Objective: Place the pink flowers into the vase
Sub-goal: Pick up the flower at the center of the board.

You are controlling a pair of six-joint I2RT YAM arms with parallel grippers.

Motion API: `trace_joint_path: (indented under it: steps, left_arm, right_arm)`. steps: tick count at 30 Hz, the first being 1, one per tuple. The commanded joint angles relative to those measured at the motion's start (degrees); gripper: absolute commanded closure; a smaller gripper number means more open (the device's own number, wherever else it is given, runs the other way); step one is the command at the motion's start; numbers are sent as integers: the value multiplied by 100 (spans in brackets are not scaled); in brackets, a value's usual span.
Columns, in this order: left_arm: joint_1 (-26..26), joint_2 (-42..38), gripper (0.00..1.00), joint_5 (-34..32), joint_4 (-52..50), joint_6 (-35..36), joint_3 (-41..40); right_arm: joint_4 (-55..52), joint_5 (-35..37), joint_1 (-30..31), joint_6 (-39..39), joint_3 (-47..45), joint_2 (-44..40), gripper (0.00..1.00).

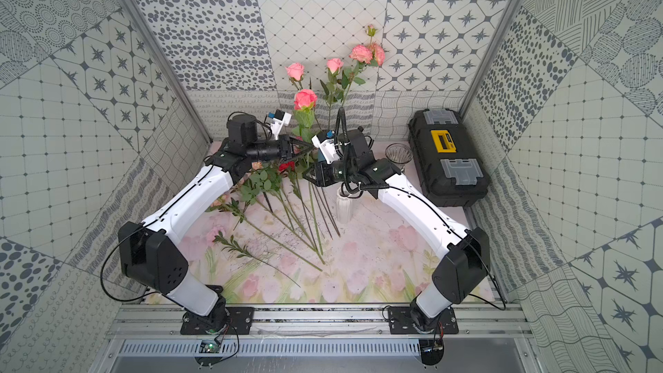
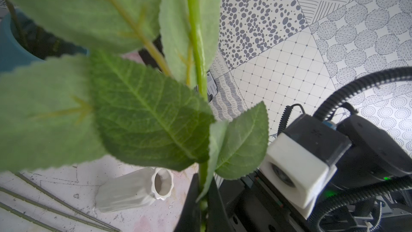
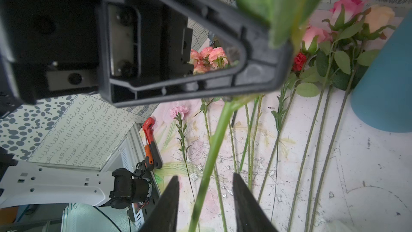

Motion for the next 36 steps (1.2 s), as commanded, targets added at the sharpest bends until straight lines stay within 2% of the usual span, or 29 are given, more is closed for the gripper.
trace_joint_path:
  steps: [1,3,6,9,10,14,15,17,19,23,27,29,33,36]
  left_arm:
    - [-75,59,100,202,175,152,143]
    - [-87,63,100,189,134,182,174]
    - [-104,72,100,129,29,243,244]
    - [-114,62,100,88,-60,258,313]
    - [-113,51,96,68,-97,269,335]
    - [-122,-101,76,-64,-241,382,313]
    - [-122,-156,67,-143,-306,425,306]
    - [-122,-259,55,-294,-474,515,274]
    - [-122,-411,48,-527,-629,610,208]
    - [-122,-824,44,-1273,-1329,964,110]
    - [-102,-1364,40,-2632,-2356,1382,-12]
    - [15,-1527,39,-3020,-2750,1469,-61]
    - [724,-1790,39,-2440,-2899,1107,-378]
    - [1110,-1879,39,-2567,-3162,1217,-505]
  right_arm:
    - [309,17,17,16,61,58,75]
    - [327,10,14,18,47,36,87]
    - [325,33,12,28,35,9,100]
    - [352,99,7,44,1,-16,100]
    - [353,113,8,51,2,-24,100]
    - [476,205,11,139,-91,-94,100]
    - [514,224,12,175,-107,-115,100]
    - [551,301,7,217,-131,-163,100]
    - [612,387,8,268,-158,-233,100]
    - [781,592,12,415,-210,-363,100]
    - [991,777,8,551,-229,-459,100]
    - [1101,860,8,589,-211,-485,100]
    - [1361,1149,19,627,-211,-567,100]
    - [1621,1281,24,653,-210,-588,100]
